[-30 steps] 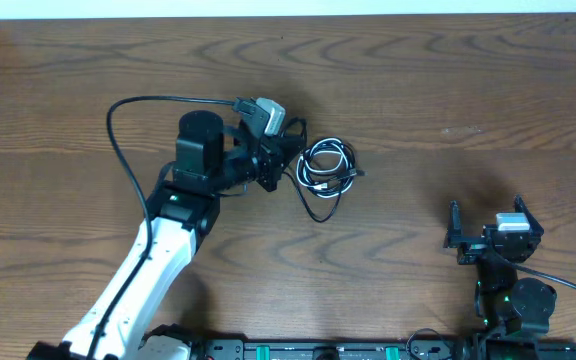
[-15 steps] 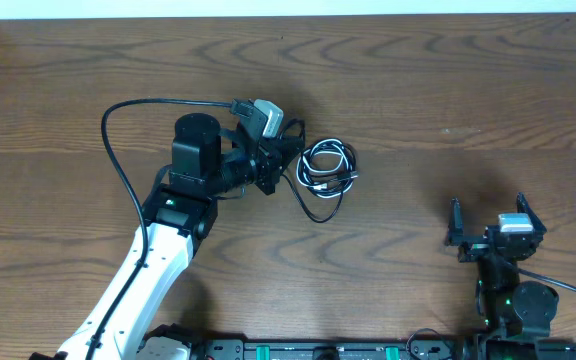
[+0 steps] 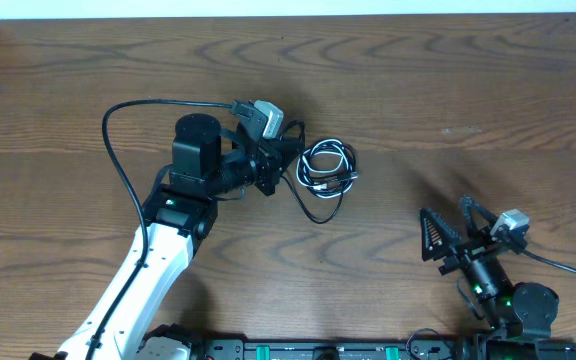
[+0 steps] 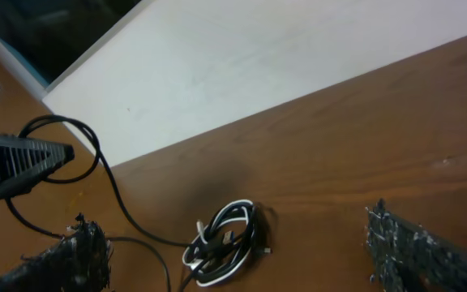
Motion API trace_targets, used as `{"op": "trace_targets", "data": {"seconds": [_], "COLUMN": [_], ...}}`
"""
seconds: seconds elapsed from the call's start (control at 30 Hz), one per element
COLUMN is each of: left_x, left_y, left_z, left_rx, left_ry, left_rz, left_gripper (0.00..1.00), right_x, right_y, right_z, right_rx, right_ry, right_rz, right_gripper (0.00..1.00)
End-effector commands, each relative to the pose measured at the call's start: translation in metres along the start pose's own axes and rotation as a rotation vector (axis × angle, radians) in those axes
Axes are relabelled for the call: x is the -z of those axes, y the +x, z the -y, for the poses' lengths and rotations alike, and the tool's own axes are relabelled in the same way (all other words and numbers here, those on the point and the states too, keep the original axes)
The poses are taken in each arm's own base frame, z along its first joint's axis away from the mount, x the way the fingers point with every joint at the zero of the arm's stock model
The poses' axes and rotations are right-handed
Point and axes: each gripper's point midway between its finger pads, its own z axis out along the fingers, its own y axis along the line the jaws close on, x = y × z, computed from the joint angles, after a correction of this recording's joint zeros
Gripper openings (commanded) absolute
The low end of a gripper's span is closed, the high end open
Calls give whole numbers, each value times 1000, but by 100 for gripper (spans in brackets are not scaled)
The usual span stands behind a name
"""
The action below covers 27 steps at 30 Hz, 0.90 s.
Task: Untangle cables
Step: 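Reach the right gripper to the bundle and grasp the cable loops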
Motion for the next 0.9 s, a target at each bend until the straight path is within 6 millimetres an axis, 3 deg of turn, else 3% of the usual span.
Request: {"op": "trace_targets", "data": {"seconds": [0.0,0.17,0.37,0.4,0.47,0.53,0.73,0.87], "left_x": [3,3,3,3,3,3,3,3], "left_y": [-6,-6,-4,-4,-2,-1,-1,0], "left_z": [2,2,-1,-5,-13,-13,-13,-13], "left_rx": [-10,-9,22,45,61,62,64,66], "left_ry": [9,9,-9,-36,-79,-80,-81,-81], "left_rz": [10,10,6,6,2,1,-1,-4], "left_gripper": [7,7,7,7,7,7,7,7], "right_x": [0,-4,-14,-17,-30,-40,-75,-90], "right_y": [-7,-13,-13,-13,-14,-15,-10,11], "right_z": [-5,1,5,1,-24,-30,-16,0], "right_rx": [-7,-51,-171,-189,-187,-208,-213,-196], "right_ry": [22,126,251,244,89,27,-16,99], "right_rz": [-36,-158,-429,-473,-587,-616,-620,-672], "right_gripper": [99,99,99,99,99,99,99,97]}}
